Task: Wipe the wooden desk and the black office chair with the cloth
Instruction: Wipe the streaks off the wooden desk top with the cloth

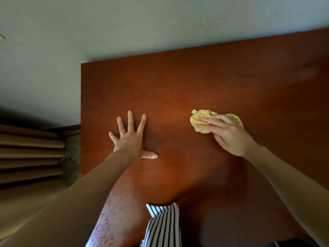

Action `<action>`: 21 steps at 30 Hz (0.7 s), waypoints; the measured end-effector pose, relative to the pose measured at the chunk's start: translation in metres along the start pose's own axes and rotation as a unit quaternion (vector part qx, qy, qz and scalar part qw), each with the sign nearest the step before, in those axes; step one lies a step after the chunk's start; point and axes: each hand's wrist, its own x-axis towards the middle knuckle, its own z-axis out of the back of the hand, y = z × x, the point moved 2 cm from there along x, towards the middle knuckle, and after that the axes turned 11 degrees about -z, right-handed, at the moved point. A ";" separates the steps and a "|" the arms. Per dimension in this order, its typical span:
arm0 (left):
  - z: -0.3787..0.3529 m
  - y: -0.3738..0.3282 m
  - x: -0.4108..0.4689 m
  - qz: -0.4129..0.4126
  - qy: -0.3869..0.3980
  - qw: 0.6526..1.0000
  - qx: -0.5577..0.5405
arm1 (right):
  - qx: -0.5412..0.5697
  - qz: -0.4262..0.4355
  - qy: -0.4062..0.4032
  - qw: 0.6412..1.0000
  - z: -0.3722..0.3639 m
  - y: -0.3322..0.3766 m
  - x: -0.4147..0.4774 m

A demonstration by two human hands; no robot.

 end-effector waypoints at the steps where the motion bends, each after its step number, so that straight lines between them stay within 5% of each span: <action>1: 0.000 0.000 0.000 0.000 -0.001 1.000 -0.003 | -0.007 -0.020 -0.009 1.000 0.003 -0.009 0.002; 10: -0.001 -0.001 0.002 0.000 0.000 1.000 -0.004 | 0.005 -0.200 -0.040 0.979 0.026 -0.048 0.080; 16: 0.001 -0.001 0.004 0.004 0.001 1.000 -0.026 | 0.008 -0.350 -0.098 0.932 0.007 -0.013 0.129; 21: 0.002 -0.001 0.004 0.005 -0.006 1.000 -0.022 | 0.032 -0.305 -0.078 0.949 -0.016 0.042 0.128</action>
